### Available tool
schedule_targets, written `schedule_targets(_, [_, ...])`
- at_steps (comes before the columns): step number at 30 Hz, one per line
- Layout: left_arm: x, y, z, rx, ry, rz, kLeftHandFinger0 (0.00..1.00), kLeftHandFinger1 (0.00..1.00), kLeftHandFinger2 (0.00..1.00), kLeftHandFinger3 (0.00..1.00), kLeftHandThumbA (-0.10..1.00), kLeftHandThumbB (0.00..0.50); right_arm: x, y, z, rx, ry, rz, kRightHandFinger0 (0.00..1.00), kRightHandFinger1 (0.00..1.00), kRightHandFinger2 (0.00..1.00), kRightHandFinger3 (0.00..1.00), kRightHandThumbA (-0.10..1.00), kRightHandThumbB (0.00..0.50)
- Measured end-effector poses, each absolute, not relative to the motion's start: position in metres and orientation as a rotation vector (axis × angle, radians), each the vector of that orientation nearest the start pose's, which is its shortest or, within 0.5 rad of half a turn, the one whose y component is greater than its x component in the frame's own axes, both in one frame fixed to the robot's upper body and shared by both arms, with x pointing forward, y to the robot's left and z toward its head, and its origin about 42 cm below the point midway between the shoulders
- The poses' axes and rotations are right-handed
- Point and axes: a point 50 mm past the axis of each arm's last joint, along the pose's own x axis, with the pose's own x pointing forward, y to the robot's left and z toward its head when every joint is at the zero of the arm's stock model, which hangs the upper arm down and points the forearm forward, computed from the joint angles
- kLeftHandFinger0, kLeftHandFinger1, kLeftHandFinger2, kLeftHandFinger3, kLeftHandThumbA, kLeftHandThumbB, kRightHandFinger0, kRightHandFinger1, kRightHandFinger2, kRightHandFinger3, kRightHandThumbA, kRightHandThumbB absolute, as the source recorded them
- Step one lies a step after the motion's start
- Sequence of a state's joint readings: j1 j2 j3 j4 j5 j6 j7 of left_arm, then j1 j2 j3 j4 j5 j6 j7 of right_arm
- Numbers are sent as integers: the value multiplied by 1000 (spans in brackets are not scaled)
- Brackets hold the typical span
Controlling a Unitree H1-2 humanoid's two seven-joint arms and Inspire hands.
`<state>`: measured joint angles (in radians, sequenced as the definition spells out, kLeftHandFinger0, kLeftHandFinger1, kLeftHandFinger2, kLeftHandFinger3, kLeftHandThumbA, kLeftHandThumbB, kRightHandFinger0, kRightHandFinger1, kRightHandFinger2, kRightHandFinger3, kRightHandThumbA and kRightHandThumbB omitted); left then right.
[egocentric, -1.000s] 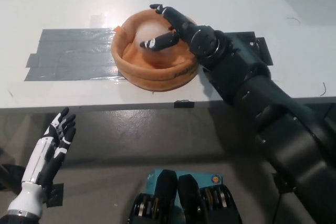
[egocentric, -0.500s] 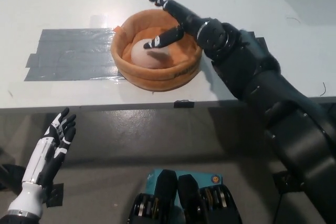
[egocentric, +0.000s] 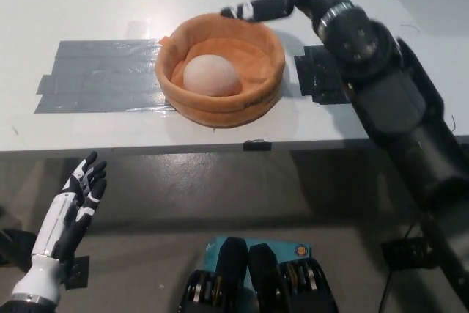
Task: A person hands a emotional support dumpling to the robot which it grabs with its right hand and places in the soft place kept infront of it in the centre of the desk
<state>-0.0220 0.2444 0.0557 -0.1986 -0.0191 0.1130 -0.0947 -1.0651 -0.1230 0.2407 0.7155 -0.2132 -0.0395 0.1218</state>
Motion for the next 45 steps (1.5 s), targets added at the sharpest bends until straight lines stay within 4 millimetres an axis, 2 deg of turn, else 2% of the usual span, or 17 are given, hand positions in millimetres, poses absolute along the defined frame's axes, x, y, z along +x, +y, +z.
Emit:
schedule_targets(7, [288,289,157,231,-95,-54,1000,1000,1000,1000,814,5,505,-132,276,-540,-317,390,1000,1000,1000,1000,992,427])
schedule_targets(10, [288,290,155,230,-85,-53,1000,1000,1000,1000,829,36,478,-146,244,-514,-287,385,1000,1000,1000,1000,1000,394])
schedule_targets(11, [288,290,153,229,-81,-52,1000,1000,1000,1000,835,29,469,-150,233,-507,-272,383,1000,1000,1000,1000,1000,381])
schedule_targets(13, [287,290,152,229,-74,-51,1000,1000,1000,1000,840,31,457,-155,223,-498,-265,380,1000,1000,1000,1000,1000,388])
schedule_targets(15, [285,291,148,227,-60,-50,1000,1000,1000,1000,839,21,427,-166,201,-472,-246,371,1000,1000,1000,1000,1000,362])
schedule_targets(17, [284,291,146,227,-54,-49,1000,1000,1000,1000,827,13,408,-174,188,-454,-233,363,1000,1000,1000,1000,1000,359])
schedule_targets(20, [281,292,143,226,-42,-47,1000,1000,1000,1000,805,0,377,-184,178,-419,-234,345,1000,1000,1000,1000,1000,333])
schedule_targets(22, [279,293,140,225,-33,-46,1000,1000,1000,1000,777,0,361,-190,175,-396,-242,333,1000,1000,1000,1000,1000,376])
schedule_targets(24, [275,293,136,225,-21,-45,1000,1000,1000,1000,782,5,340,-197,175,-368,-261,310,1000,1000,1000,1000,1000,342])
schedule_targets(26, [269,294,131,228,-7,-44,1000,1000,1000,1000,785,4,319,-208,177,-335,-296,266,1000,1000,1000,1000,983,353])
schedule_targets(27, [263,294,127,230,7,-44,1000,1000,1000,1000,801,1,310,-215,174,-317,-302,237,1000,1000,1000,1000,921,318])
schedule_targets(28, [258,295,123,232,21,-45,1000,1000,1000,1000,802,2,303,-222,168,-295,-290,208,1000,1000,1000,1000,921,313])
schedule_targets(30, [252,294,118,236,38,-49,1000,1000,1000,1000,798,0,296,-228,154,-260,-253,184,1000,1000,1000,1000,936,289])
schedule_targets(31, [249,293,115,239,47,-54,1000,1000,1000,1000,782,0,292,-231,139,-232,-206,168,1000,1000,1000,1000,884,280])
schedule_targets(35, [249,289,115,250,41,-67,1000,1000,1000,1000,760,0,287,-232,106,-172,-109,157,1000,1000,1000,1000,884,279])
schedule_targets(40, [252,286,117,259,31,-77,1000,1000,1000,1000,752,2,288,-233,97,-158,-90,159,1000,1000,1000,1000,910,306])
schedule_targets(45, [252,284,119,272,22,-82,1000,1000,1000,1000,770,4,288,-235,95,-154,-85,161,1000,1000,1000,1000,918,281])
